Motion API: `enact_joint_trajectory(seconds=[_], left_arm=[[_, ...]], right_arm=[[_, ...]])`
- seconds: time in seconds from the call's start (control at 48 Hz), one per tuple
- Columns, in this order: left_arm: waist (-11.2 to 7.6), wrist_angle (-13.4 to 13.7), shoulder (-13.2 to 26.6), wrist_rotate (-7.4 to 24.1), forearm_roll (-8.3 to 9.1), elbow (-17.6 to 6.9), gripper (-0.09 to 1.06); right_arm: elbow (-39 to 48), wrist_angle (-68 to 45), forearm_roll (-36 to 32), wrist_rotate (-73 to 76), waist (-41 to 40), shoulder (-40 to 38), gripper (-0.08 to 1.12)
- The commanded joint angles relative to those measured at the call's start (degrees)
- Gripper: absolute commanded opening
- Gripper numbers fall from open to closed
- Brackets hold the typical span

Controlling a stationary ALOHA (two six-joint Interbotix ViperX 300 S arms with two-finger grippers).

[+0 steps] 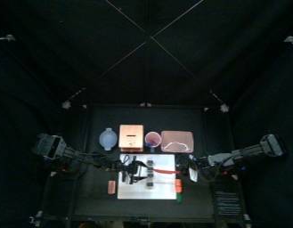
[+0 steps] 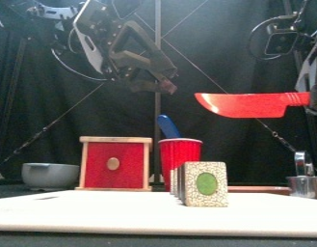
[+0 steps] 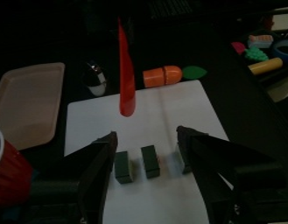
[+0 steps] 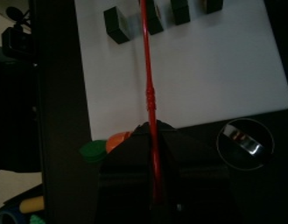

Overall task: Place sushi on board then cut the sushi with the knife then place the pieces on the plate
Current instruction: Place the 4 sushi pieces on the plate

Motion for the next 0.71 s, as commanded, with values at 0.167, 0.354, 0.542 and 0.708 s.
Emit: enact_joint_trajectory(seconds=[0.167,0.354,0.542,0.708], left_arm=[[0.26,-2.55,-0.53,-0.18,-0.26,-0.09,0.91],[0.44,-2.55,0.26,-0.18,-0.97,-0.09,0.91],[0.62,-2.72,0.44,-0.18,-1.23,0.18,0.91],[0.88,-2.81,0.26,-0.26,-2.72,1.05,0.9]], right_arm=[[0.62,5.45,0.44,-0.09,-0.62,-1.05,0.49],[0.7,8.53,0.53,-0.09,-1.76,-1.14,0.66],[-0.18,8.88,-0.26,-0.18,-1.93,-2.02,0.73],[-1.93,6.68,-2.29,-0.26,-2.55,-2.64,0.73]])
